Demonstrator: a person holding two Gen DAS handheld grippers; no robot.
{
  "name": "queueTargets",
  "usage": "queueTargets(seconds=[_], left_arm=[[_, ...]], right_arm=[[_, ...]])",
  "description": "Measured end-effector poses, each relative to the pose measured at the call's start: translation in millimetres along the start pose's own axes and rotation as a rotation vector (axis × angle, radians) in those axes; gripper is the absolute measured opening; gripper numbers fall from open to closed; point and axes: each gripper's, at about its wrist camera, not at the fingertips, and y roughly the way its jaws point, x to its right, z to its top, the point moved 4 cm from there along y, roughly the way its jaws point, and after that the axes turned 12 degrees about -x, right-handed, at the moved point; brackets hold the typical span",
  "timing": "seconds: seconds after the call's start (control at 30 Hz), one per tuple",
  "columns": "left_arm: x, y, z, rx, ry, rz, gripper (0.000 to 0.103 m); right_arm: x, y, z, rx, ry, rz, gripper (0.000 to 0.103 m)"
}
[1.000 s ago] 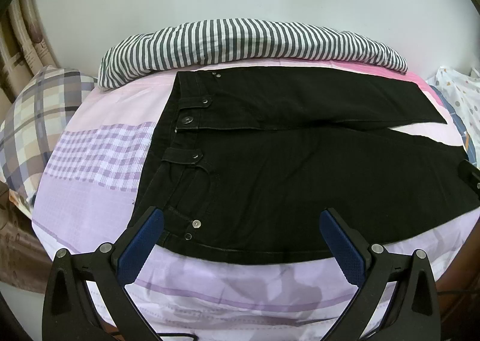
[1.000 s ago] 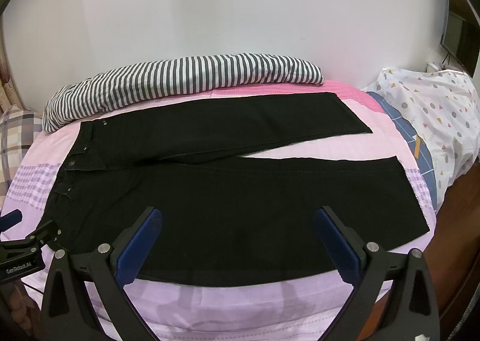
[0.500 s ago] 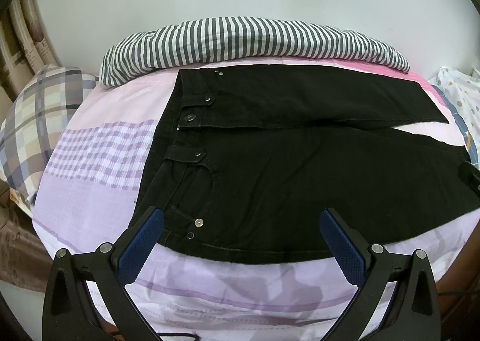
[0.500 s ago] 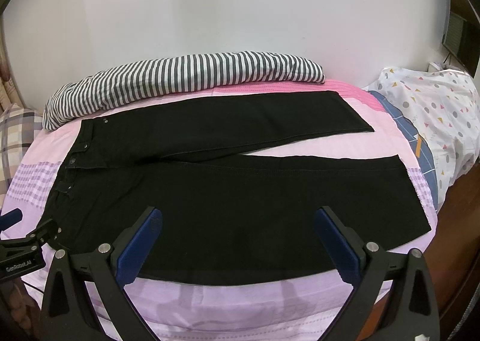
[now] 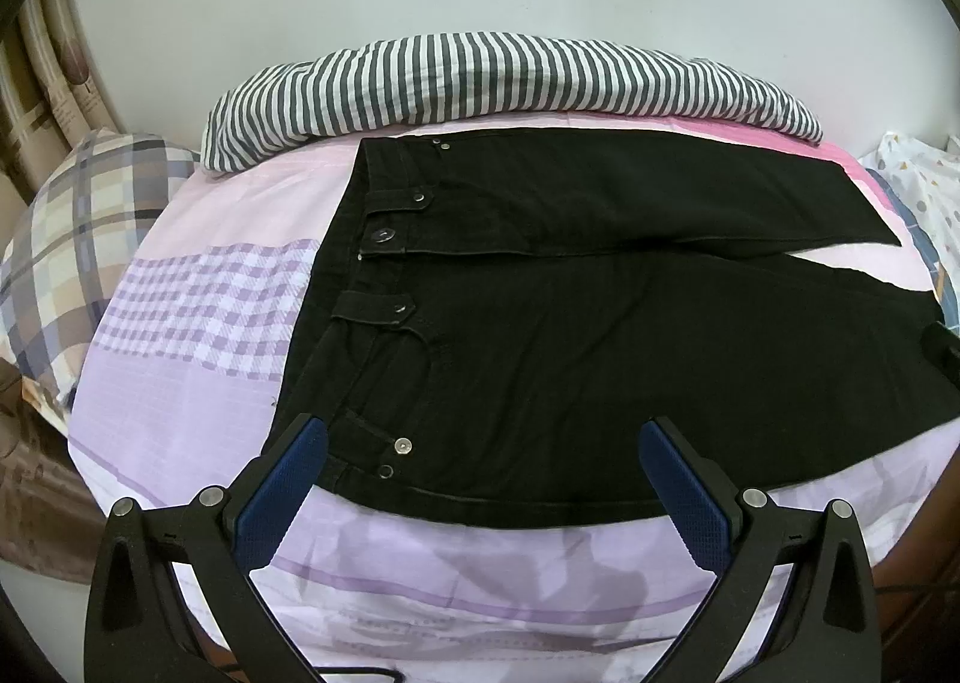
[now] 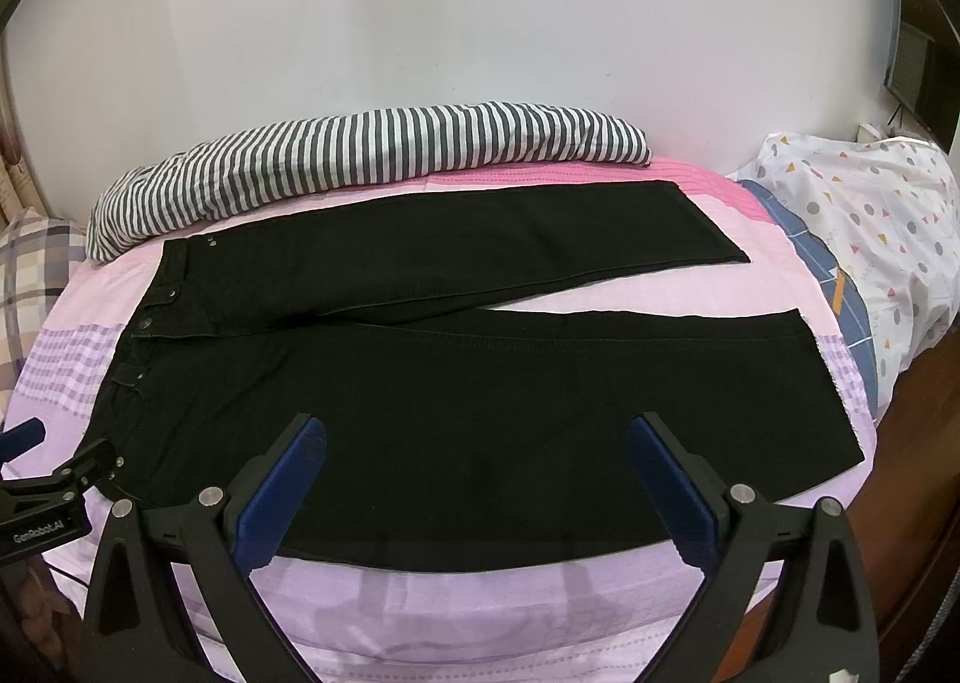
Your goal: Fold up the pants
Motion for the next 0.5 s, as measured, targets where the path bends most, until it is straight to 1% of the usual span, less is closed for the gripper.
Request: queueTargets(seconds=[0.5], left_arm=[[-4.7,3.6,1.3,-0.005,0.002,0.012,0.103]], right_arm=[[-0.8,3.1,3.4,-0.002,-0.004,-0.001,0.099]])
